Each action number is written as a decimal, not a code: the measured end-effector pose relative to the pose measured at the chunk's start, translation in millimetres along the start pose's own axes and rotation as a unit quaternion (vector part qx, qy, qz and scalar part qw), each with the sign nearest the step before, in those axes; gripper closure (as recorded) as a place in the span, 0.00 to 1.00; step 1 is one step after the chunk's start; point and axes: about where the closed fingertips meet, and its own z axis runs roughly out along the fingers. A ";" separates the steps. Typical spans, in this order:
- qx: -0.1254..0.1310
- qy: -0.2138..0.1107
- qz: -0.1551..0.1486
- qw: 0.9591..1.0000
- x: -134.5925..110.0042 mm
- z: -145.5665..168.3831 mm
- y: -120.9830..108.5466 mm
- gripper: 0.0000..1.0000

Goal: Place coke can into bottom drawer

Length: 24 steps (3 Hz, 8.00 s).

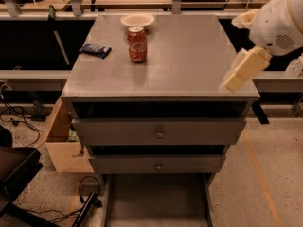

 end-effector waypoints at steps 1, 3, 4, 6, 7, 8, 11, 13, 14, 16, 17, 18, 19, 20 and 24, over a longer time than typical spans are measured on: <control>0.012 -0.135 0.024 0.990 -30.1 42.1 -29.8 0.00; 0.046 -0.298 0.056 0.952 -85.3 70.0 -58.9 0.00; 0.046 -0.294 0.055 0.953 -83.2 70.1 -58.9 0.00; 0.043 -0.331 0.079 0.939 -95.1 110.1 -95.9 0.00; 0.029 -0.358 0.090 0.929 -109.8 148.8 -131.9 0.00; 0.009 -0.372 0.097 0.923 -120.4 178.0 -152.1 0.00; -0.067 -0.415 0.141 0.896 -143.6 247.0 -142.7 0.00; -0.079 -0.406 0.131 0.901 -159.0 281.6 -123.8 0.18; -0.081 -0.407 0.130 0.901 -161.3 282.8 -122.3 0.41; -0.086 -0.408 0.129 0.900 -166.8 286.3 -118.7 0.88; -0.088 -0.408 0.128 0.900 -169.2 287.9 -117.0 1.00; -0.086 -0.420 0.110 0.897 -177.9 259.7 -115.0 1.00; -0.072 -0.435 0.075 0.894 -183.1 197.1 -95.4 1.00; -0.051 -0.443 0.051 0.894 -178.7 123.7 -54.1 1.00; -0.163 -0.399 0.260 0.864 134.8 88.6 164.7 1.00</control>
Offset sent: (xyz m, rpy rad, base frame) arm 0.1272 0.0865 0.0199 0.8431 -0.3423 0.0577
